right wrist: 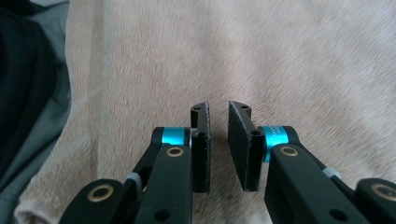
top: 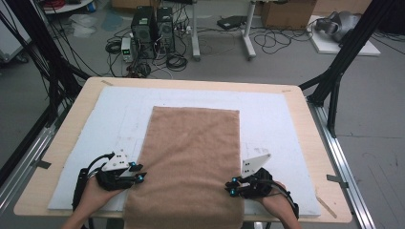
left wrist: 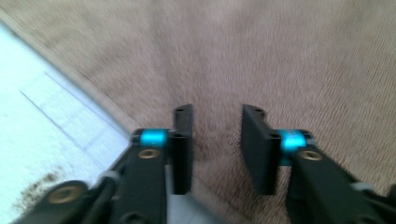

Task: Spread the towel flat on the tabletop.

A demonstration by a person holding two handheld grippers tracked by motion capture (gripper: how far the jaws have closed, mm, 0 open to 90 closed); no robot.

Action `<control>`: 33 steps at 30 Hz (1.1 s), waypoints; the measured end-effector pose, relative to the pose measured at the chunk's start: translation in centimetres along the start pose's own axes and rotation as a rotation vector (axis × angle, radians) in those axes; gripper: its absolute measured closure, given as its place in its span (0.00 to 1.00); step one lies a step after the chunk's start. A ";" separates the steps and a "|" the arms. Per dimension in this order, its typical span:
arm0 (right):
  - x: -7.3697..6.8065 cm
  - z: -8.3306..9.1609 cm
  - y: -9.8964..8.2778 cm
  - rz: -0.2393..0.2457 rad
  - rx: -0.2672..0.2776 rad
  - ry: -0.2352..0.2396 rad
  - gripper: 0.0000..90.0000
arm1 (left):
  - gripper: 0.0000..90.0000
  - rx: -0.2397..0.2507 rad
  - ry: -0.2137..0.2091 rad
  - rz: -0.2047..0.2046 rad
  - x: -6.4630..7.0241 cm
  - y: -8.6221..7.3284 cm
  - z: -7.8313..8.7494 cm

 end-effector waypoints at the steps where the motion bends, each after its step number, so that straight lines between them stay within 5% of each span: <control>1: 0.0 -0.1 -0.2 0.004 -0.016 -0.002 0.90 | 0.89 0.008 0.007 0.005 0.0 0.0 0.0; 3: -0.2 -0.2 -0.6 -0.006 -0.013 0.008 0.98 | 0.95 0.018 0.006 0.019 -0.1 0.0 0.1; 9: -0.3 0.0 -0.7 -0.008 -0.011 0.026 0.97 | 0.96 0.022 -0.004 0.049 -0.4 -0.4 0.6; 14: 0.6 0.4 0.2 -0.042 0.059 -0.001 0.84 | 0.74 0.055 0.001 0.082 -0.7 0.4 0.9; 20: 2.2 1.0 1.3 -0.114 0.135 -0.057 0.63 | 0.63 0.096 -0.005 0.085 -0.8 2.2 0.7; 26: 3.7 1.6 2.6 -0.144 0.146 -0.119 0.41 | 0.54 0.108 -0.005 0.098 -1.3 3.0 0.5; 33: 5.7 2.3 4.5 -0.169 0.151 -0.161 0.30 | 0.44 0.133 0.019 0.123 -2.3 4.0 0.8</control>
Point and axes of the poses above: each handheld gripper's, and its own axes: z roughly backward along the jaws, y roughly out of its top, x roughly to its right, the point moved 3 cm from there along -z, roughly forward along the jaws, and after that the axes turned 1 degree about x, right-handed, at the moved point
